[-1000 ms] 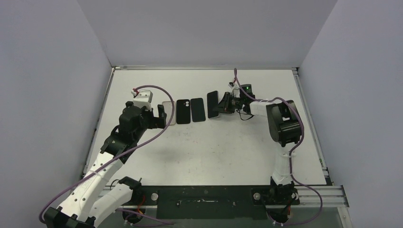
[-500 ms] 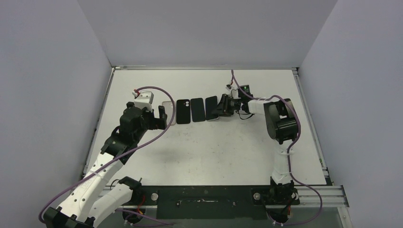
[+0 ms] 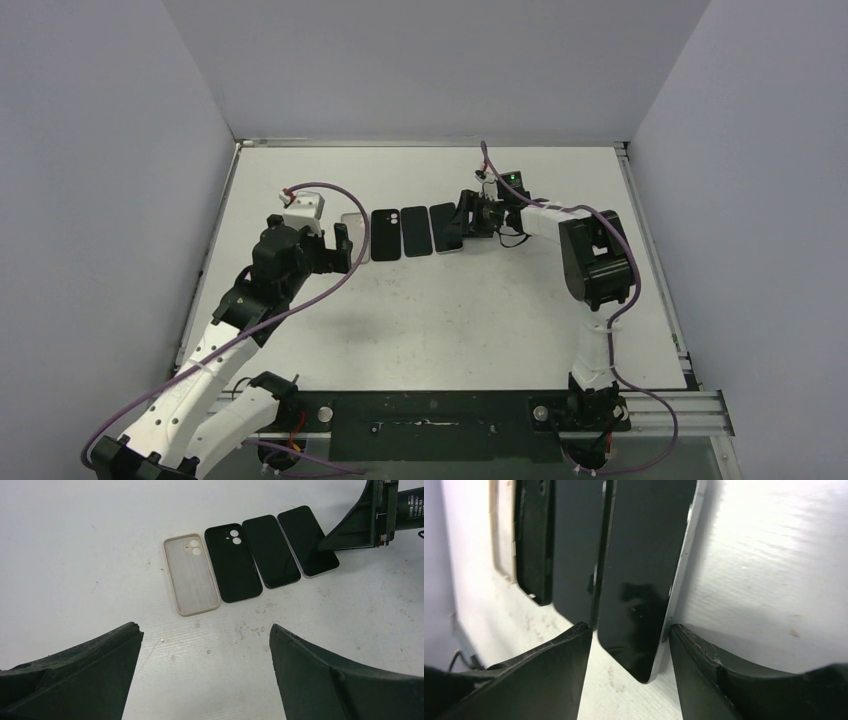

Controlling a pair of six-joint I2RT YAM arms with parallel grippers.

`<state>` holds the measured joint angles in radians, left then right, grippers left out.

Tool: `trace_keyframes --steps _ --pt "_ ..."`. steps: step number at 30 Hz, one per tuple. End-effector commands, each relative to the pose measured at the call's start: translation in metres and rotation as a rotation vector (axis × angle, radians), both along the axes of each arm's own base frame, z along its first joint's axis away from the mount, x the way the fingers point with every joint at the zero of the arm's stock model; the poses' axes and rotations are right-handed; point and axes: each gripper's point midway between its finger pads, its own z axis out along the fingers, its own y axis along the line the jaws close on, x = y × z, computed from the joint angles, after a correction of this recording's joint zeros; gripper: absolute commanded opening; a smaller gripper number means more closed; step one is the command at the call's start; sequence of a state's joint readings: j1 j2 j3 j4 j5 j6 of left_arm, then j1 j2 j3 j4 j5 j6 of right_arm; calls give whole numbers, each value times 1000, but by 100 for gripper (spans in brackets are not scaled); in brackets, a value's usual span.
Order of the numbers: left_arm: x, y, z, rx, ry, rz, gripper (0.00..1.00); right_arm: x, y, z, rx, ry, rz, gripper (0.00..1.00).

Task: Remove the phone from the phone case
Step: Place the phone at the center of the board.

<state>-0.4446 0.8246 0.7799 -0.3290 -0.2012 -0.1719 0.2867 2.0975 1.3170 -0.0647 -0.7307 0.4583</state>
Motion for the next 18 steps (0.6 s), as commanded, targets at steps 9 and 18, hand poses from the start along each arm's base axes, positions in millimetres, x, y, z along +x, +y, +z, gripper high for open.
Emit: trace_keyframes --steps 9,18 --pt "-1 -2 10 -7 -39 -13 97 3 -29 -26 -269 -40 -126 60" --pt "-1 -2 10 -7 -38 -10 97 0 5 -23 -153 -29 -87 57"
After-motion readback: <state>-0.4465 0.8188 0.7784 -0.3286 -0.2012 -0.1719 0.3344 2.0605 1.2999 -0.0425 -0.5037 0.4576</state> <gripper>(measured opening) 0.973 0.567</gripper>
